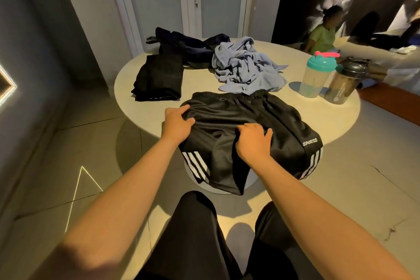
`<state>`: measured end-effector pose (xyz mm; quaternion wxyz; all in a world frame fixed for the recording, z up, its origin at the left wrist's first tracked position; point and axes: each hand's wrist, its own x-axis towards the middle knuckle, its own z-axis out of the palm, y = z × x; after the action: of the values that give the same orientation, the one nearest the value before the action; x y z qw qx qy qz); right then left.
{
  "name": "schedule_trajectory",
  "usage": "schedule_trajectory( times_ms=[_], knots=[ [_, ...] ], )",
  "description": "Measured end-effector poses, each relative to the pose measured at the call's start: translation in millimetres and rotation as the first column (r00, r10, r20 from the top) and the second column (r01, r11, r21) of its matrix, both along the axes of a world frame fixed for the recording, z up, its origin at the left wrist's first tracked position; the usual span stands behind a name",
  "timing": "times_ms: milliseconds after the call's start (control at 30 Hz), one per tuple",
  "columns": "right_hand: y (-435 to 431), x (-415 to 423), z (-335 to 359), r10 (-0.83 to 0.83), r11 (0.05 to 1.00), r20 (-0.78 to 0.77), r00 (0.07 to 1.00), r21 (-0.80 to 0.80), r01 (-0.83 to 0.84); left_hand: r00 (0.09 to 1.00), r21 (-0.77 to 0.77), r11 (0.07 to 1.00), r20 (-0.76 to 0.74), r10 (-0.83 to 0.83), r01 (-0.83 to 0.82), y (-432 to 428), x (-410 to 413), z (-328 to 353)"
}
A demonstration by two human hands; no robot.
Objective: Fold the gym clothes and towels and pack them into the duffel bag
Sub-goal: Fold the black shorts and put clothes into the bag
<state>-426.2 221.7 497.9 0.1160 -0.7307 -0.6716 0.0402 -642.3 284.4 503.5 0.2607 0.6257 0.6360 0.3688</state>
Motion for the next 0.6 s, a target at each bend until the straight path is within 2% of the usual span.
schedule_trajectory(
  times_ms=[67,133,200,233,267,333,400,433,500,567,600],
  knots=[
    [2.6,3.3,-1.9,0.001,0.998,0.027,1.000,0.061,-0.002,0.999,0.057,0.998,0.027,0.038,-0.039,0.4,-1.8,3.8],
    [6.7,2.6,-4.1,0.128,0.983,-0.044,0.991,0.136,-0.121,1.000,0.069,0.997,0.008,0.027,-0.027,-1.4,-2.6,3.7],
    [6.7,-1.0,-5.3,0.227,0.973,-0.147,0.963,0.073,-0.218,0.997,0.025,0.999,-0.062,-0.041,0.042,-4.5,-5.7,-0.9],
    [6.6,-2.2,-6.5,0.226,0.973,-0.161,0.961,-0.002,-0.229,0.993,0.001,0.998,-0.099,-0.067,0.067,-7.8,-8.2,-3.6],
    [6.9,-2.5,-7.2,0.199,0.975,-0.158,0.967,-0.068,-0.212,0.989,-0.015,0.997,-0.122,-0.078,0.076,-11.9,-10.5,-5.1],
    [8.0,-3.9,-4.4,0.092,0.991,-0.145,0.985,-0.085,-0.105,0.992,-0.007,0.999,-0.117,-0.045,0.045,-17.7,-15.7,-5.1],
    [7.3,-6.4,0.3,-0.002,1.000,-0.077,0.997,-0.002,0.002,0.994,0.008,1.000,-0.106,0.010,-0.009,-20.8,-19.1,-3.9],
    [7.6,-8.8,1.4,0.007,0.998,-0.053,0.999,0.055,-0.004,0.993,0.022,0.999,-0.117,0.032,-0.030,-22.4,-18.9,-4.3],
    [9.2,-15.4,-0.9,0.140,0.986,-0.092,0.986,0.100,-0.130,0.974,0.101,0.993,-0.212,0.081,-0.061,-29.1,-15.3,-10.0],
    [11.9,-21.9,-5.8,0.264,0.964,-0.123,0.957,0.003,-0.266,0.927,0.208,0.977,-0.356,0.115,-0.041,-35.9,-12.0,-20.7],
    [14.4,-22.4,-7.8,0.281,0.956,-0.108,0.954,-0.059,-0.288,0.911,0.206,0.978,-0.398,0.105,-0.023,-38.1,-11.7,-25.3]
  ],
)
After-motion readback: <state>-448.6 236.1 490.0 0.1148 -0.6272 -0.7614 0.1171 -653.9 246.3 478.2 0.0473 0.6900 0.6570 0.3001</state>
